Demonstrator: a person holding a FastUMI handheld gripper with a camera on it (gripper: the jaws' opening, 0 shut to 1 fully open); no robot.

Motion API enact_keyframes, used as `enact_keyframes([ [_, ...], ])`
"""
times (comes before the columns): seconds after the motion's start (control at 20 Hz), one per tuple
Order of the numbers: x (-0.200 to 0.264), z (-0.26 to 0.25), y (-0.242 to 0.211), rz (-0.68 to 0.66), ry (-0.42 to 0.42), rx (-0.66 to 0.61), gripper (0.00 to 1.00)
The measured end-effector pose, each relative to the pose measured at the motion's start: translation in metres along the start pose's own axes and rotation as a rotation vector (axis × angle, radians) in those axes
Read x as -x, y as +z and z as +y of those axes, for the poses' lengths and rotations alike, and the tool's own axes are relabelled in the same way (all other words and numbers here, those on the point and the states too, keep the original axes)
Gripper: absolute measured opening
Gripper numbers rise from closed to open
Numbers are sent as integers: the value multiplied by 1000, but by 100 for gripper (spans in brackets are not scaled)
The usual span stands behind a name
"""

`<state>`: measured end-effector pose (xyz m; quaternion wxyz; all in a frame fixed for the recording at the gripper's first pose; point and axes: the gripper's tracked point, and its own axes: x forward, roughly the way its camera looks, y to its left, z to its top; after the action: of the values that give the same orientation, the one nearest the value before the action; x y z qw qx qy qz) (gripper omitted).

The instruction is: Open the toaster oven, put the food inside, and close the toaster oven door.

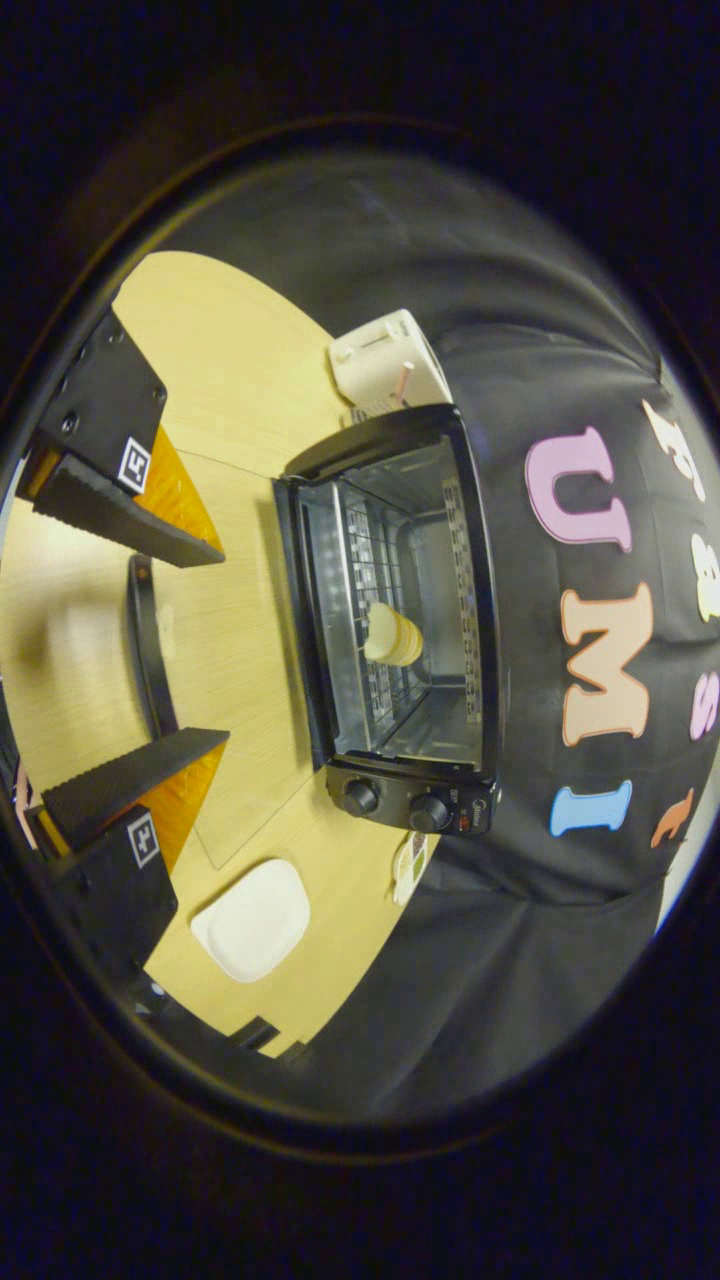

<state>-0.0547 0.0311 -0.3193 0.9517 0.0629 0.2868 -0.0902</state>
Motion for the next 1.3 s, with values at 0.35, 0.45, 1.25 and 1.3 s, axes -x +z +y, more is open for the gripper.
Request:
enact_keyframes([
  [0.35,15,-34,-49,116,-113,194,99],
  [0.45,9,-30,-58,142,-104,215,98],
  [1.25,-10,-15,-48,135,-22,127,99],
  [1.3,-9,-14,-44,126,-22,124,99],
])
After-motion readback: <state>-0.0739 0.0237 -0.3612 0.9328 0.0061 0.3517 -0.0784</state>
